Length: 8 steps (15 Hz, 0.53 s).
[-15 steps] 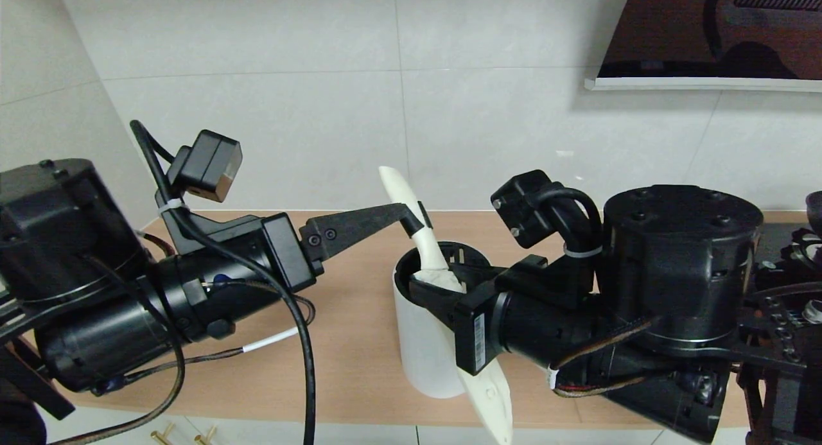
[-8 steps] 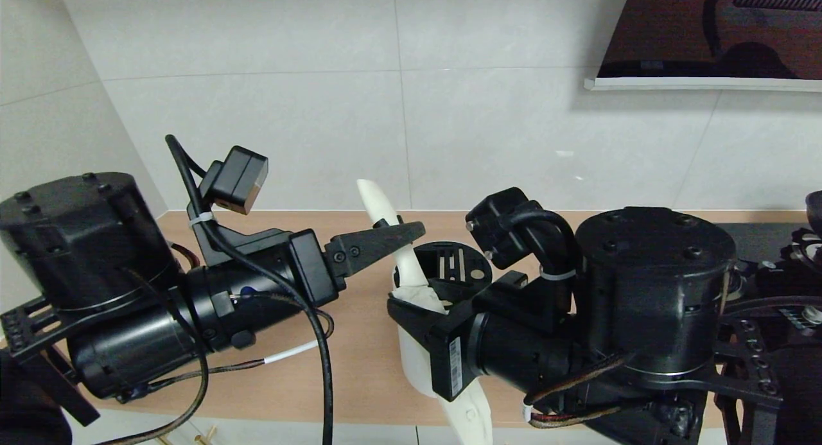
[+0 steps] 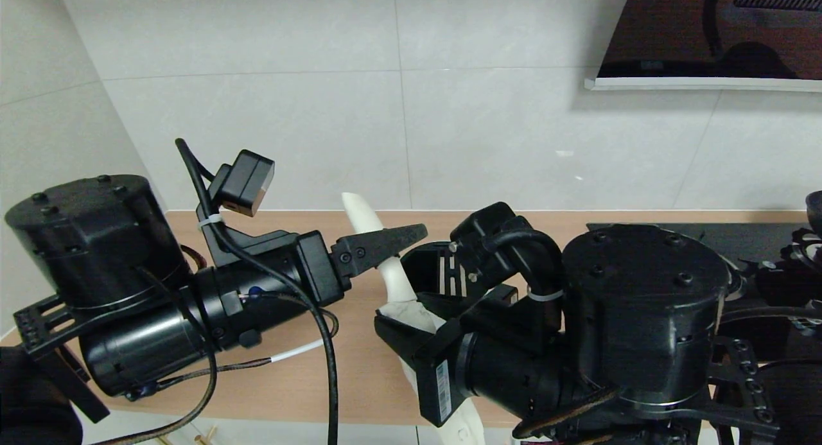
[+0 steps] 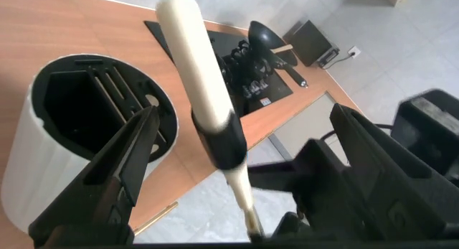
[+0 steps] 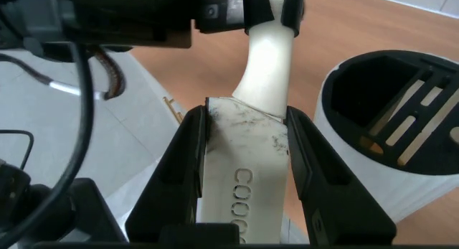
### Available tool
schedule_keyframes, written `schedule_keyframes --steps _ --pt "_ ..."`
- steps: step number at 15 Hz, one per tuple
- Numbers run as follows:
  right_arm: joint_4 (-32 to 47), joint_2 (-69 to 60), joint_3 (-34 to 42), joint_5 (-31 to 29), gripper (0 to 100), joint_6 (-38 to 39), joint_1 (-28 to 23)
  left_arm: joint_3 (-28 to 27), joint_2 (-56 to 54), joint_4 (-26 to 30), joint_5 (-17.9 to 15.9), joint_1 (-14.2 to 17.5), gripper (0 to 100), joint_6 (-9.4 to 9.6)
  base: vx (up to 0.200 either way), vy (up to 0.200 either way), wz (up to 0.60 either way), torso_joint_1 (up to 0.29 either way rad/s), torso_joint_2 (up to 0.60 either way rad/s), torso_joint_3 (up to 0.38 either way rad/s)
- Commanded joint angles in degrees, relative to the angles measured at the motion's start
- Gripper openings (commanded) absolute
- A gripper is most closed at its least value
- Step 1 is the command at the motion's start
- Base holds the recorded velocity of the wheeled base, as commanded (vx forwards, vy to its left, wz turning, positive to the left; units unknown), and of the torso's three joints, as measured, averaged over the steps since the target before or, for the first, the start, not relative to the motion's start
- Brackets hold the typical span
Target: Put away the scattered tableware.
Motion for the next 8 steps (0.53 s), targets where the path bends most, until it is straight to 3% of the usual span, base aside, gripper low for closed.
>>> schedule_keyframes --steps 1,2,3,8 --pt "0.00 0.11 0.02 0.01 0 -0.01 0.29 0.00 -0.08 -0.02 -0.01 0.02 100 -0.03 0.000 0.000 0.00 0.000 0.00 0.000" --pt "0.00 0.11 0.02 0.01 0 -0.01 0.29 0.00 -0.08 -0.02 -0.01 0.02 100 -0.03 0.000 0.000 0.00 0.000 0.00 0.000" --pt "0.00 0.11 0.11 0.01 0 -0.01 0.64 0.00 0.01 -0.02 -0.01 0.02 0 -0.03 0.000 0.000 0.00 0.000 0.00 0.000" --pt "-0.44 -0.24 0.28 0.01 0 0.08 1.08 -0.09 0.36 -0.02 -0.01 0.02 0 -0.03 0.000 0.000 0.00 0.000 0.00 0.000"
